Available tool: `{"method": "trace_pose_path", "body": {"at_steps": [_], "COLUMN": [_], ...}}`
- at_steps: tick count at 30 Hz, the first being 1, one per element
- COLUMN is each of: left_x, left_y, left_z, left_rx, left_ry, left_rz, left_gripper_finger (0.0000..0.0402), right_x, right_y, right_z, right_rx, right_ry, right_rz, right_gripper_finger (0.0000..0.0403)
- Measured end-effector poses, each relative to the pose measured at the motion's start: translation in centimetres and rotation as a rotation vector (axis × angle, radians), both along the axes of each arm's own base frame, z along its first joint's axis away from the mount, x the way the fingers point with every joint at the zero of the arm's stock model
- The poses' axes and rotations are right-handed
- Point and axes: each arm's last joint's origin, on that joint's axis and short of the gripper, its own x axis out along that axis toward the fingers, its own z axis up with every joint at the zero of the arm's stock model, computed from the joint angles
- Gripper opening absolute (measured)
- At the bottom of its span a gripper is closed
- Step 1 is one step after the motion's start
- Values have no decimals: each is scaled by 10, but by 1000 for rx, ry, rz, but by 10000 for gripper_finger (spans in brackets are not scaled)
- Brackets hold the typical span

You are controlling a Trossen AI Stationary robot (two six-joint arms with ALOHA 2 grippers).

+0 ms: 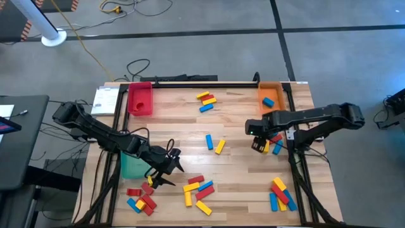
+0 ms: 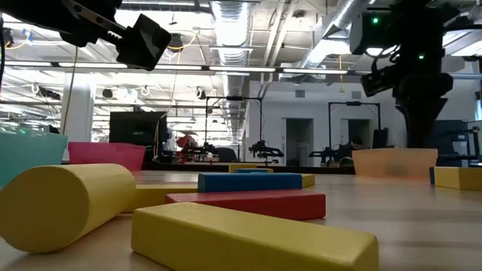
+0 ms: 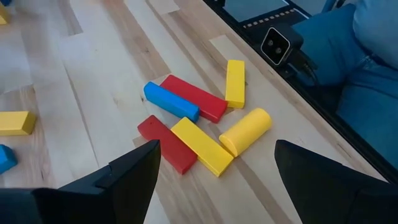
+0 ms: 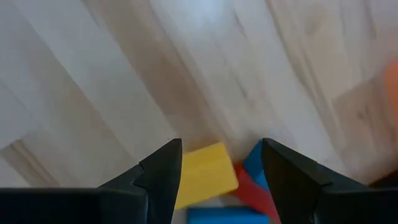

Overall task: Sort blocks
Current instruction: Put the yellow block into the green bin

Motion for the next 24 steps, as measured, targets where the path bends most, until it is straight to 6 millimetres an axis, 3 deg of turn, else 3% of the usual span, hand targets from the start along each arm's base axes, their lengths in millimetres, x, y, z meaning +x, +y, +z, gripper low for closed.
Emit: {"method": "trace_pose_path", "body": {"at_steps": [16,24], "left_x": [0,-3], "left_y": [0,1], "left_z": [-1,-4], "left_rx": [15,43], "left_ry": [2,33], "left_rz": [-8,-19], "left_gripper_finger": [308,308], "right_x": [-10,-25], "right_y": [22,37], "right_z": [-1,-29], "right_rx": [76,74], "right_ry": [62,100], "right_rz": [-347,-474], "right_gripper_finger": [234,235]}}
